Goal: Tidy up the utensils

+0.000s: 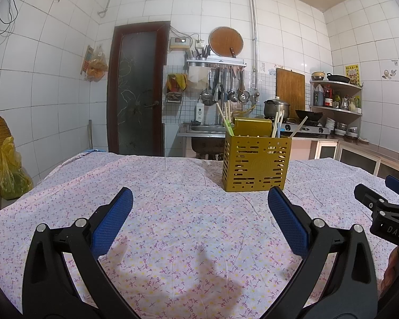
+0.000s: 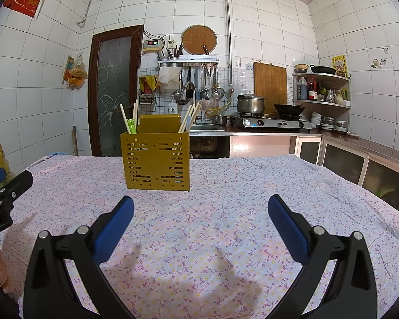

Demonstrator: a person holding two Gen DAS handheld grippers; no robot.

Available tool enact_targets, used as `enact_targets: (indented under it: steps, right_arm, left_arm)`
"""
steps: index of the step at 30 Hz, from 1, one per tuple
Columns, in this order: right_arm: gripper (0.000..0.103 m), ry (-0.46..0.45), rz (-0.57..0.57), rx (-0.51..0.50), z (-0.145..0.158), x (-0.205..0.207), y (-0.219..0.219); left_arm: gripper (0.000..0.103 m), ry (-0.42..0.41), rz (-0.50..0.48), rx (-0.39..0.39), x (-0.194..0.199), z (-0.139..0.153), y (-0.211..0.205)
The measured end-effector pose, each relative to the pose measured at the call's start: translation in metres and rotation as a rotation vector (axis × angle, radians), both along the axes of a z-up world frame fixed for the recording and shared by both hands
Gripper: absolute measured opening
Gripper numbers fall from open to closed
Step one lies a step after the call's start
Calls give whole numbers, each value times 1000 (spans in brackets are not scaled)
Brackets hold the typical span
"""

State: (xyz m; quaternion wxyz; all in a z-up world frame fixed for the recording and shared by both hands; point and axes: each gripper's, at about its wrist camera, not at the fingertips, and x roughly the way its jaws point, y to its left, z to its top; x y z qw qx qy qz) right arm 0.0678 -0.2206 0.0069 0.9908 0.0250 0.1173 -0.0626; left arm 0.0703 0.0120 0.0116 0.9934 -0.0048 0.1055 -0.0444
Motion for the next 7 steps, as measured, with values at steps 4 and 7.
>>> enact_targets:
  steps: [4, 7]
  right_arm:
    - [98, -1, 0, 0, 0, 0, 0]
    - [98, 0, 0, 0, 0, 0, 0]
  left_arm:
    - [98, 13, -9, -2, 2, -1, -2]
    - [98, 13, -8, -5, 2, -3, -2]
